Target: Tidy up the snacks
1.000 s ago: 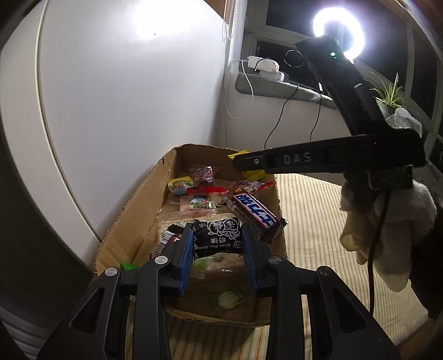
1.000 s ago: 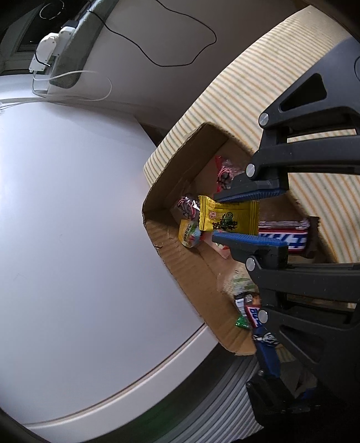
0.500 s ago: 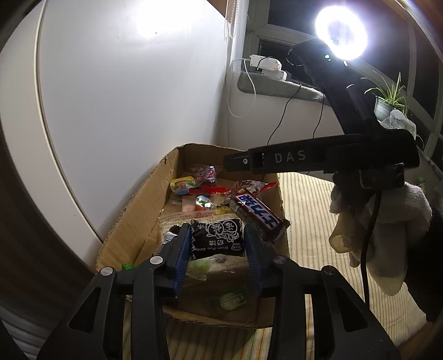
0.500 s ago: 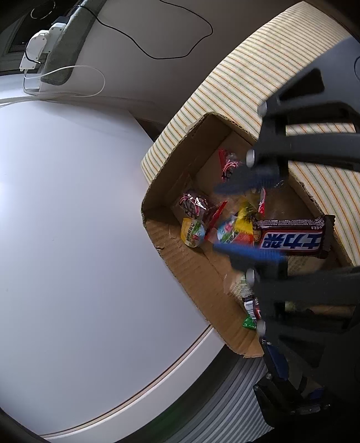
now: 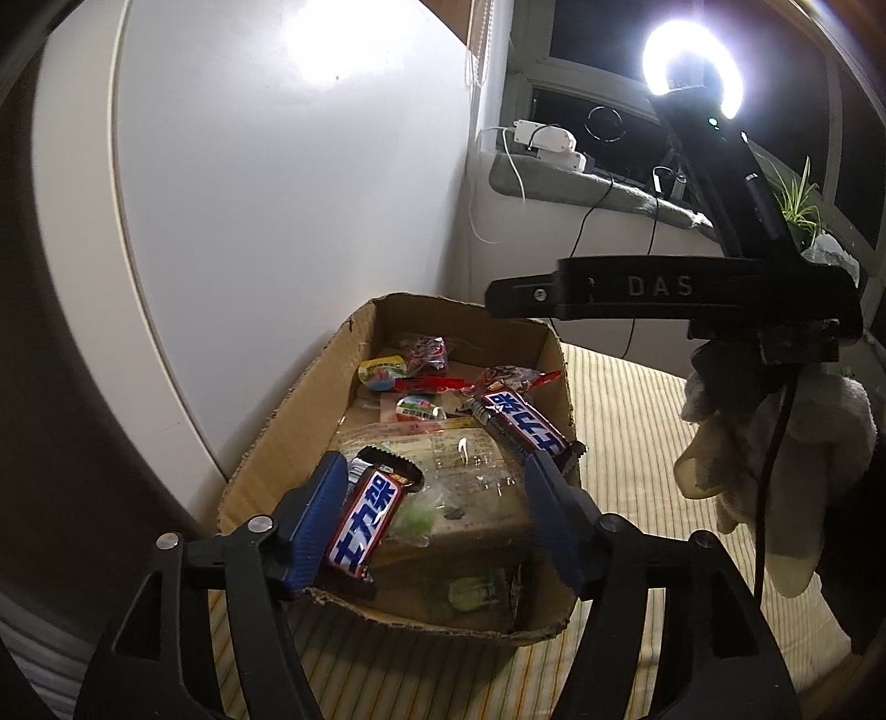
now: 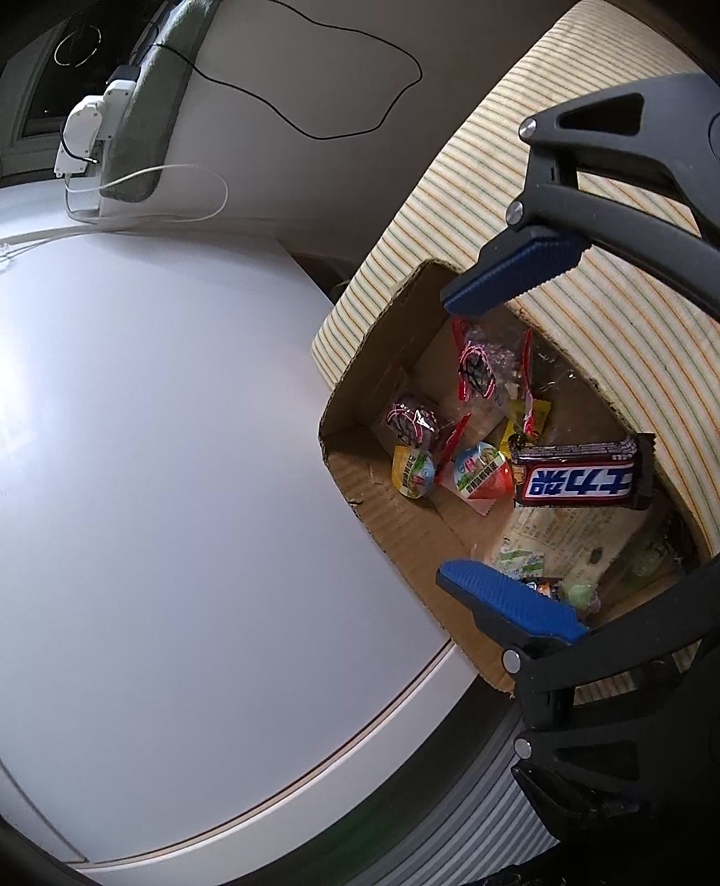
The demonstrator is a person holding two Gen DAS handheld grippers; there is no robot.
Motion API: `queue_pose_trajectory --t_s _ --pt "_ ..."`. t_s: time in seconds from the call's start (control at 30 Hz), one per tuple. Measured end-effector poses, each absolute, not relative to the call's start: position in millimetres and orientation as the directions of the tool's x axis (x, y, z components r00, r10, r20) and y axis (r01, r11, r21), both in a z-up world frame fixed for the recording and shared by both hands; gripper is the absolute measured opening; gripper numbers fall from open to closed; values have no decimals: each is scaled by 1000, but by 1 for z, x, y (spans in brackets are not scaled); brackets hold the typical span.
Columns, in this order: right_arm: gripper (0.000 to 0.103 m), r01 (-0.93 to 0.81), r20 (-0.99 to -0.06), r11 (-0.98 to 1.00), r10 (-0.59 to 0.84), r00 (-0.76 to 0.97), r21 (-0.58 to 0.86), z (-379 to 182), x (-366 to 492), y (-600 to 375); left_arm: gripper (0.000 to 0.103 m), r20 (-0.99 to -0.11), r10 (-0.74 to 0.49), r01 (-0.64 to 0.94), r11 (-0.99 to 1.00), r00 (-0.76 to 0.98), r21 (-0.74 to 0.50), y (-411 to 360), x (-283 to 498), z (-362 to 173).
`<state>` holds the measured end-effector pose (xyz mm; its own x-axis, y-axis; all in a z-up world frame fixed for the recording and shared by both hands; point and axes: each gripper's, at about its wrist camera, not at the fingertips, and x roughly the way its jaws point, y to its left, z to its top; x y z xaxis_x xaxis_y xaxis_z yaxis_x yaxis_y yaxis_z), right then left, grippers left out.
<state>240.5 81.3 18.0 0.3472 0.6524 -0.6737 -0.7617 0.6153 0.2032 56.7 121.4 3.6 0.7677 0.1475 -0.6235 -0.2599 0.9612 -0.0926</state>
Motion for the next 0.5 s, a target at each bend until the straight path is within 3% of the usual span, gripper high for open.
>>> queue_pose_trajectory --t_s 0.5 --pt "93 -747 -636 638 658 403 187 36 218 58 71 -597 203 -301 951 776 -68 116 34 19"
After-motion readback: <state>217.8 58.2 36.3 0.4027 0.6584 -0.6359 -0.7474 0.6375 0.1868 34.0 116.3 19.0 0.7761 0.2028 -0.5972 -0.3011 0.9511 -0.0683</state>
